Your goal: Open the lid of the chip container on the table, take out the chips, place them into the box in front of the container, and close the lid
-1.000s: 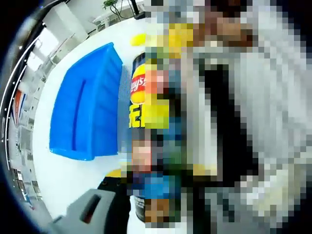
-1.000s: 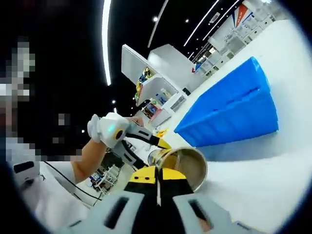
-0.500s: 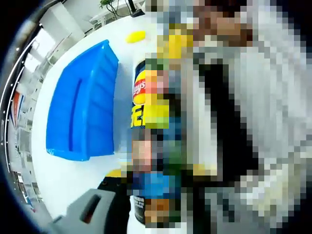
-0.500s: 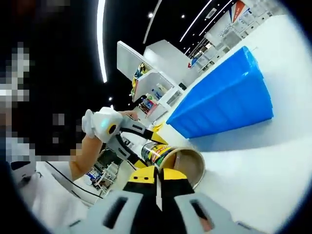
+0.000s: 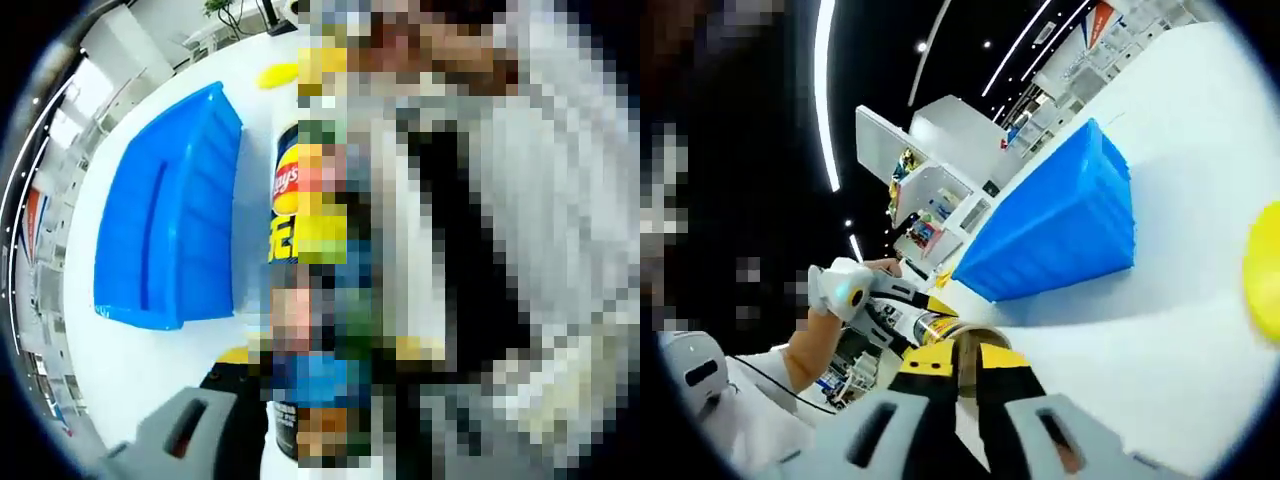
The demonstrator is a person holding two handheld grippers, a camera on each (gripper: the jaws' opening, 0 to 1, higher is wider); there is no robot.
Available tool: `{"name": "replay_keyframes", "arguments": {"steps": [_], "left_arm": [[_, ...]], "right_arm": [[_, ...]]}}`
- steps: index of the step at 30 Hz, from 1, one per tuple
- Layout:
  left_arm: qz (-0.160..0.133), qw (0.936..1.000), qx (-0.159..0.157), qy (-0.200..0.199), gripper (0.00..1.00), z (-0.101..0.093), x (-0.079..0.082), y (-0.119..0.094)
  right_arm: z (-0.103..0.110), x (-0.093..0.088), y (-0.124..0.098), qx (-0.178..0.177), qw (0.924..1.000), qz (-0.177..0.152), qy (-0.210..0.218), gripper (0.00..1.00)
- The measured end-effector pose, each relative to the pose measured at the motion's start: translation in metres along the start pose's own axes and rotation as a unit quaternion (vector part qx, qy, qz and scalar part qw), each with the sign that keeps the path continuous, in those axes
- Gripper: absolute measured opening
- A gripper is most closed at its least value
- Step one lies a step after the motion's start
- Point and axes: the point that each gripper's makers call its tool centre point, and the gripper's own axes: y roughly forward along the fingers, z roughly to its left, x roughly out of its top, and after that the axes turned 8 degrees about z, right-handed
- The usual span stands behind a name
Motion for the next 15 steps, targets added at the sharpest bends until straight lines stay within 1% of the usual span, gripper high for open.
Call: {"name": "replay_keyframes", "arguments": {"steps": [1, 2, 3, 5, 6, 8, 9, 10, 11, 13, 15], "left_arm": [[0.001, 1.0, 0.0, 0.0, 0.46, 0.0, 0.0, 0.0], [0.002, 1.0, 0.001, 0.001, 0.46, 0.0, 0.0, 0.0], [0.003, 1.0, 0.001, 0.001, 0.46, -0.001, 0.0, 0.0], [0.005, 1.0, 0.001, 0.001, 0.46, -0.001, 0.0, 0.0], [0.005, 1.0, 0.001, 0.002, 0.46, -0.001, 0.0, 0.0], [0.006, 1.0, 0.002, 0.002, 0.46, -0.001, 0.0, 0.0], [0.006, 1.0, 0.002, 0.001, 0.46, -0.001, 0.0, 0.0], [0.005, 1.0, 0.002, 0.0, 0.46, -0.001, 0.001, 0.0], [0.005, 1.0, 0.002, 0.0, 0.46, -0.001, 0.001, 0.0], [0.005, 1.0, 0.002, 0.001, 0.46, -0.001, 0.001, 0.0], [0.005, 1.0, 0.002, 0.001, 0.46, -0.001, 0.001, 0.0]], "right_arm": [[0.001, -0.003, 0.002, 0.007, 0.9999, 0.009, 0.012, 0.17], [0.002, -0.01, 0.006, 0.015, 0.9984, 0.035, 0.042, 0.19], [0.0, -0.015, 0.009, 0.013, 0.9974, 0.049, 0.051, 0.19], [-0.009, -0.02, 0.013, -0.012, 0.9973, 0.067, 0.027, 0.17], [-0.01, -0.022, 0.016, -0.015, 0.9969, 0.076, 0.017, 0.16], [-0.007, -0.022, 0.02, -0.004, 0.9964, 0.08, 0.025, 0.15], [-0.003, -0.022, 0.023, 0.011, 0.9951, 0.087, 0.046, 0.16], [-0.005, -0.021, 0.024, 0.011, 0.9946, 0.086, 0.058, 0.18], [-0.006, -0.018, 0.025, 0.01, 0.995, 0.081, 0.058, 0.19], [-0.007, -0.019, 0.028, 0.014, 0.9935, 0.09, 0.068, 0.19], [-0.003, -0.02, 0.03, 0.03, 0.9918, 0.096, 0.079, 0.19]]}}
